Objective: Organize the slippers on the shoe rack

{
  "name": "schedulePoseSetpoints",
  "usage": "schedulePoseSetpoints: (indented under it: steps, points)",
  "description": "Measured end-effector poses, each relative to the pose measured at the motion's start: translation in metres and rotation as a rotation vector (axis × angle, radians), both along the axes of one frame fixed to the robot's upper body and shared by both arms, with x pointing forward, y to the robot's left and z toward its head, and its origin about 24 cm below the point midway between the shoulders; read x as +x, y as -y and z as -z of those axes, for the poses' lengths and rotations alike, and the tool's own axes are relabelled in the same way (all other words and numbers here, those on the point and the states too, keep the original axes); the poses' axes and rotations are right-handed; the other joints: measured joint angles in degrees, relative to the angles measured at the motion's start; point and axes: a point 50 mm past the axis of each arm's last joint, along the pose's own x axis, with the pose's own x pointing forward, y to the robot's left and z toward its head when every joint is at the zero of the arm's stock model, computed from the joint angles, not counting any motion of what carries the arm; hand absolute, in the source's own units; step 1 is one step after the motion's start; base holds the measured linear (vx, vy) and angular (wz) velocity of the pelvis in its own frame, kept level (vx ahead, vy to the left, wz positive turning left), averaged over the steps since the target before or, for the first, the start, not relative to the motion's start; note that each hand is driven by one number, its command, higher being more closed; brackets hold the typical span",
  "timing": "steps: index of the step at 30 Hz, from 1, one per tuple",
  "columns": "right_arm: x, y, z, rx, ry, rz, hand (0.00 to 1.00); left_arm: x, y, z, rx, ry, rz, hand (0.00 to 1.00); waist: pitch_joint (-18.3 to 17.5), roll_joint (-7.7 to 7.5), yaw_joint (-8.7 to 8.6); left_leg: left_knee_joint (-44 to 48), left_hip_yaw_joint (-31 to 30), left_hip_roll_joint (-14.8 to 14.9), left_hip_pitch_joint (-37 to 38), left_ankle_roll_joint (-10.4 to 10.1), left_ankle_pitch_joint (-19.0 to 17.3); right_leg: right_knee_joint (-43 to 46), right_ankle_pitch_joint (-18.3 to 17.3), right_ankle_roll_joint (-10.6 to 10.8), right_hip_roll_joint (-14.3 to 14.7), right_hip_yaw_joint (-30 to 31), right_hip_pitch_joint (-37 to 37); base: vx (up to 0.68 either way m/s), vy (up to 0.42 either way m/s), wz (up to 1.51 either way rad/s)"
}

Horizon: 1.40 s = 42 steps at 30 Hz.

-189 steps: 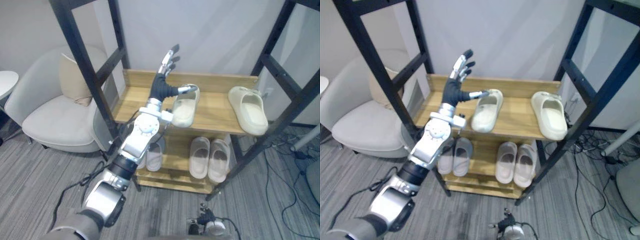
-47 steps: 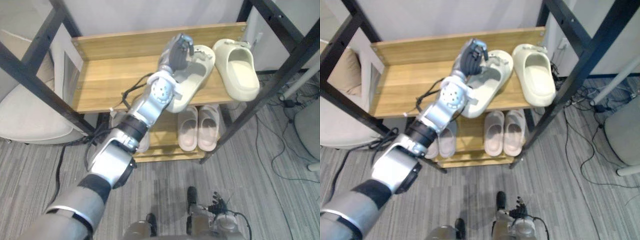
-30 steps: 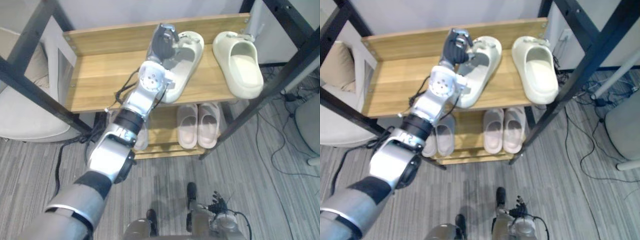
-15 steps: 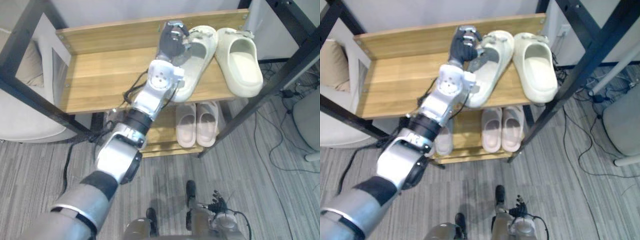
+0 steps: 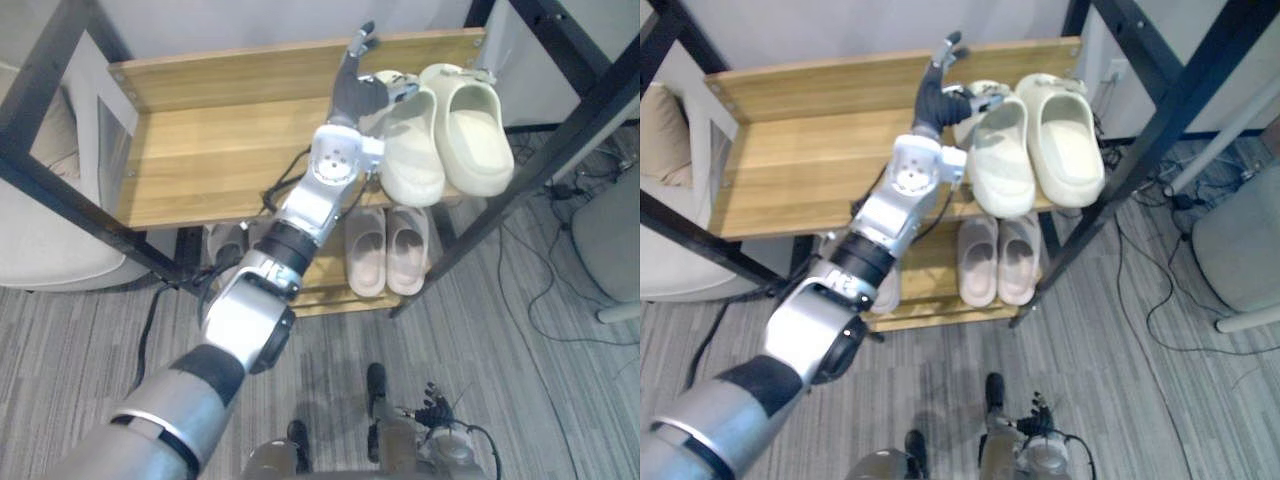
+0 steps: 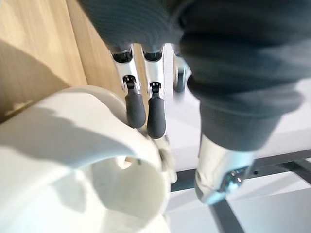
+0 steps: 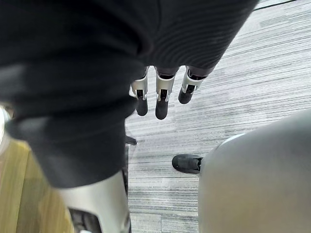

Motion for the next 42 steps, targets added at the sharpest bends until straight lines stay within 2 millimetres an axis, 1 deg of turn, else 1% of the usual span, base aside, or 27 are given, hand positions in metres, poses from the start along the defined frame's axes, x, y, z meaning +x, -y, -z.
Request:
schedulePoseSetpoints:
  steps: [10, 16, 18, 20, 22, 23, 24, 25, 27, 32, 34, 36, 37, 42]
  points:
    - [-0.002, 0.0, 0.001, 0.003, -0.005, 0.003, 0.0, 0.0, -0.001, 0.0, -0.005, -0.002, 0.0, 0.0, 0.0, -0.11, -0.15, 0.1, -0.2, 0.0, 0.0, 0.0, 0.0, 0.0, 0.0, 0.0, -0.1, -0.2, 0.1, 0.0, 0.002, 0.0]
    - [-0.003, -0.001, 0.002, 0.006, -0.011, 0.003, 0.0, 0.0, 0.0, 0.0, -0.003, -0.002, 0.002, 0.0, -0.1, -0.13, -0.16, 0.2, -1.5, 0.0, 0.4, 0.0, 0.1, 0.0, 0.0, 0.0, -0.2, -1.4, 1.1, 0.0, 0.009, 0.09]
    - [-0.004, -0.001, 0.003, 0.007, -0.017, 0.003, 0.0, -0.001, 0.0, -0.001, -0.008, 0.011, 0.002, 0.0, -0.1, -0.15, 0.01, 0.1, -1.9, 0.0, 1.0, 0.0, 0.1, 0.0, 0.0, 0.0, -0.2, -1.7, 2.0, -0.01, 0.013, 0.11]
    - [-0.005, -0.001, 0.004, 0.014, -0.024, 0.008, 0.0, -0.007, 0.002, -0.003, -0.016, 0.051, 0.024, 0.0, -0.7, -0.32, 0.3, 0.1, -2.3, -0.1, 0.9, 0.1, 0.1, 0.0, -0.1, 0.0, -0.4, -2.2, 2.1, -0.02, 0.012, 0.13]
    - [-0.008, 0.0, 0.005, 0.026, -0.03, 0.024, 0.0, -0.017, 0.007, 0.005, -0.034, 0.076, 0.067, 0.0, -1.1, -0.29, 0.4, 0.1, -3.4, -0.2, 1.1, 0.1, 0.3, 0.0, -0.4, 0.3, -0.7, -3.4, 3.1, -0.01, 0.008, 0.23]
    - [-0.008, 0.0, 0.005, 0.026, -0.032, 0.024, 0.0, -0.018, 0.007, 0.007, -0.04, 0.073, 0.071, 0.0, -1.2, -0.31, 0.44, 0.1, -3.5, -0.2, 1.1, 0.1, 0.3, 0.0, -0.4, 0.3, -0.7, -3.5, 3.2, -0.01, 0.007, 0.22]
    - [-0.009, 0.0, 0.005, 0.026, -0.039, 0.022, 0.0, -0.021, 0.009, 0.013, -0.069, 0.064, 0.088, 0.0, -1.5, -0.36, 0.66, 0.1, -4.0, -0.3, 1.0, 0.2, 0.5, 0.0, -0.4, 0.3, -0.8, -4.0, 3.3, -0.01, 0.004, 0.15]
    - [-0.009, 0.0, 0.005, 0.026, -0.04, 0.022, 0.0, -0.022, 0.01, 0.015, -0.082, 0.057, 0.096, 0.0, -1.5, -0.35, 0.66, 0.1, -4.2, -0.4, 1.0, 0.2, 0.6, 0.0, -0.4, 0.3, -0.9, -4.3, 3.4, -0.02, 0.008, 0.22]
    - [-0.011, 0.0, 0.006, 0.024, -0.047, 0.015, 0.0, -0.025, 0.01, 0.029, -0.136, 0.012, 0.121, 0.0, -1.7, -0.37, 1.0, 0.0, -4.7, -0.4, 1.2, 0.1, 0.8, 0.0, -0.5, 0.2, -1.0, -4.6, 3.9, -0.02, 0.005, 0.11]
    - [-0.015, 0.0, 0.007, 0.021, -0.057, 0.012, 0.0, -0.029, 0.007, 0.043, -0.204, -0.028, 0.142, 0.0, -2.3, -0.32, 1.77, -0.1, -4.8, -0.3, 1.2, -0.1, 1.0, 0.0, -0.6, 0.1, -1.0, -4.9, 3.9, 0.0, -0.001, 0.01]
    - [-0.017, 0.0, 0.008, 0.021, -0.065, 0.013, 0.0, -0.033, 0.011, 0.05, -0.232, -0.053, 0.168, 0.0, -3.1, -0.35, 1.81, -0.5, -5.0, -0.2, 1.4, -0.2, 1.2, 0.0, -0.7, -0.1, -0.9, -5.1, 4.0, 0.02, -0.004, 0.04]
    - [-0.02, 0.0, 0.009, 0.021, -0.072, 0.013, 0.0, -0.04, 0.02, 0.058, -0.247, -0.076, 0.211, 0.0, -3.2, -0.43, 2.01, -1.3, -5.2, -0.2, 2.1, -0.2, 1.5, 0.0, -0.8, -0.1, -0.9, -5.5, 4.7, 0.01, 0.0, 0.07]
    - [-0.02, 0.0, 0.009, 0.021, -0.077, 0.01, 0.0, -0.045, 0.028, 0.063, -0.223, -0.085, 0.242, 0.0, -3.4, -0.51, 1.99, -1.6, -5.5, -0.2, 2.4, -0.2, 1.5, 0.0, -1.1, -0.1, -0.9, -5.8, 5.3, -0.01, 0.004, 0.08]
    - [-0.02, -0.001, 0.009, 0.017, -0.08, -0.006, 0.0, -0.05, 0.032, 0.07, -0.213, -0.09, 0.273, 0.0, -3.6, -0.61, 1.96, -2.1, -5.6, -0.1, 3.1, -0.2, 1.5, 0.0, -1.3, 0.0, -0.9, -6.0, 5.7, 0.0, 0.001, 0.01]
